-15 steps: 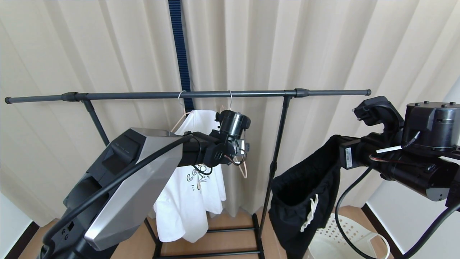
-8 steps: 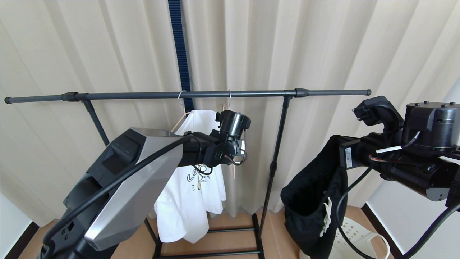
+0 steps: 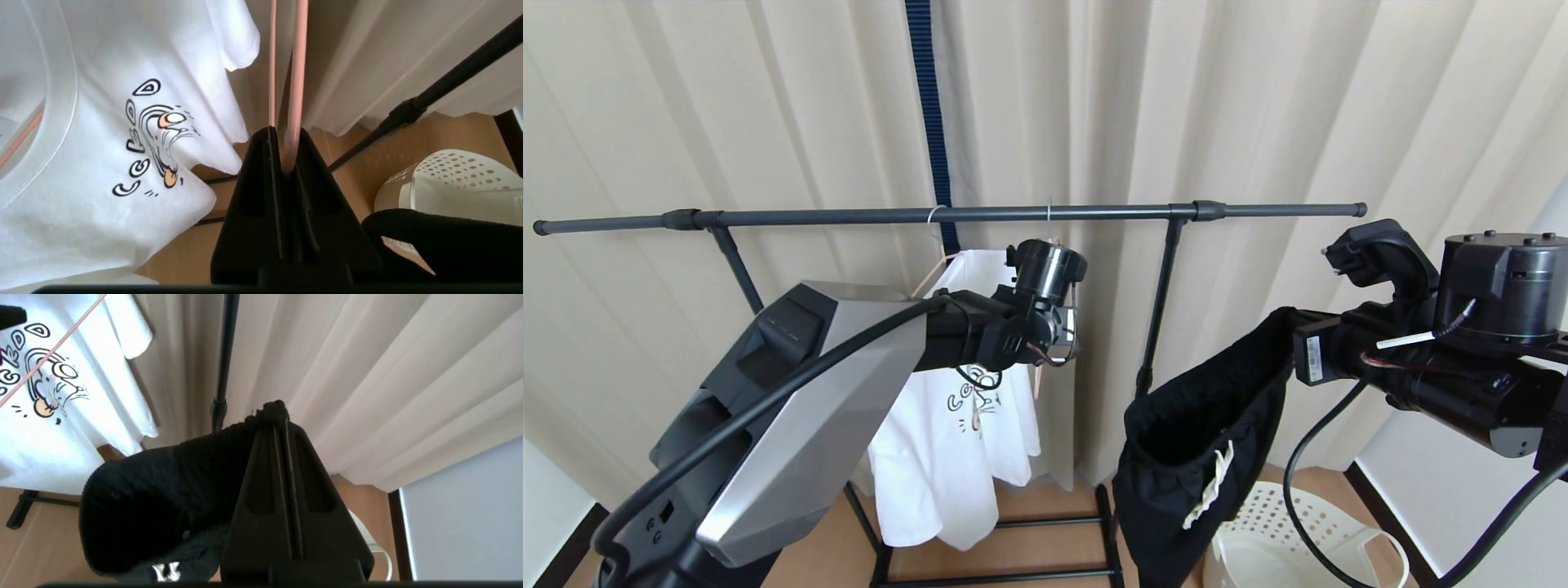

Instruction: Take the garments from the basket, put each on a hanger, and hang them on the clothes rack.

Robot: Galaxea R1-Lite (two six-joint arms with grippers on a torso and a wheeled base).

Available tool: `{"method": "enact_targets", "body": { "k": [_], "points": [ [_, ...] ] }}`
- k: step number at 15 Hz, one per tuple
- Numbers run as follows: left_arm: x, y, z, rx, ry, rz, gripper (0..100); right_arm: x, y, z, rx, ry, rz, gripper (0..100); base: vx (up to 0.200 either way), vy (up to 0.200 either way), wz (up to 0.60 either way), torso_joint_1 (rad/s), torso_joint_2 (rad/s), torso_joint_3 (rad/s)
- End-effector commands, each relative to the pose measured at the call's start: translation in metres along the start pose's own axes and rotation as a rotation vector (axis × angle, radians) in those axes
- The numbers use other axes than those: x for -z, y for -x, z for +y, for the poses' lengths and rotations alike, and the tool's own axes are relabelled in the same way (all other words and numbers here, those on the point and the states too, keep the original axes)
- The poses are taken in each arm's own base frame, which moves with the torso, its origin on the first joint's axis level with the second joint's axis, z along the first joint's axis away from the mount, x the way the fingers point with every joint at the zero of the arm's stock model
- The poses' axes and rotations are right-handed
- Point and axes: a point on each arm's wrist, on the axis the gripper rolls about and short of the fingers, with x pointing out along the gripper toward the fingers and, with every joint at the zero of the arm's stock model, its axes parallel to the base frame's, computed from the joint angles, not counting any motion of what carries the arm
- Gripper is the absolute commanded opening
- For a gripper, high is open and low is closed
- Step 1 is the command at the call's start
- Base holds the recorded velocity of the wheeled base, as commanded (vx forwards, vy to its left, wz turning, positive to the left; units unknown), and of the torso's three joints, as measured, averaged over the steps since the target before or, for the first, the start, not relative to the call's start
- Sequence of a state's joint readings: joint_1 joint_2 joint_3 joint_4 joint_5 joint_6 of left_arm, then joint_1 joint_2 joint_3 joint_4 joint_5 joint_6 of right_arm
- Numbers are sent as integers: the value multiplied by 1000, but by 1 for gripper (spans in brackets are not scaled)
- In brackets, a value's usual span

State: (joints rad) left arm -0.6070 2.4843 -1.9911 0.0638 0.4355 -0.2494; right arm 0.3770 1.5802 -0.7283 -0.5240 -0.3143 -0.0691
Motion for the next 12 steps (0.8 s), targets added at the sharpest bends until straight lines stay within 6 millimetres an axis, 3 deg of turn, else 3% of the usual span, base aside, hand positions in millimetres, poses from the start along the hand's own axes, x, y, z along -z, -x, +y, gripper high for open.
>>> {"method": "enact_targets", "body": {
  "k": [1, 8, 12],
  "points": [
    [-12, 21, 3, 7, 5, -16, 0, 0, 0, 0, 0, 0, -1, 0, 0, 0, 0, 0, 0, 0],
    [-18, 94, 13, 32, -27, -28, 0, -1, 0, 0, 0, -1, -3, 0, 0, 0, 0, 0, 0, 0],
    [-8, 134, 28, 54, -59, -47, 0, -2, 2, -1, 0, -3, -8, 0, 0, 0, 0, 0, 0, 0]
  ]
}}
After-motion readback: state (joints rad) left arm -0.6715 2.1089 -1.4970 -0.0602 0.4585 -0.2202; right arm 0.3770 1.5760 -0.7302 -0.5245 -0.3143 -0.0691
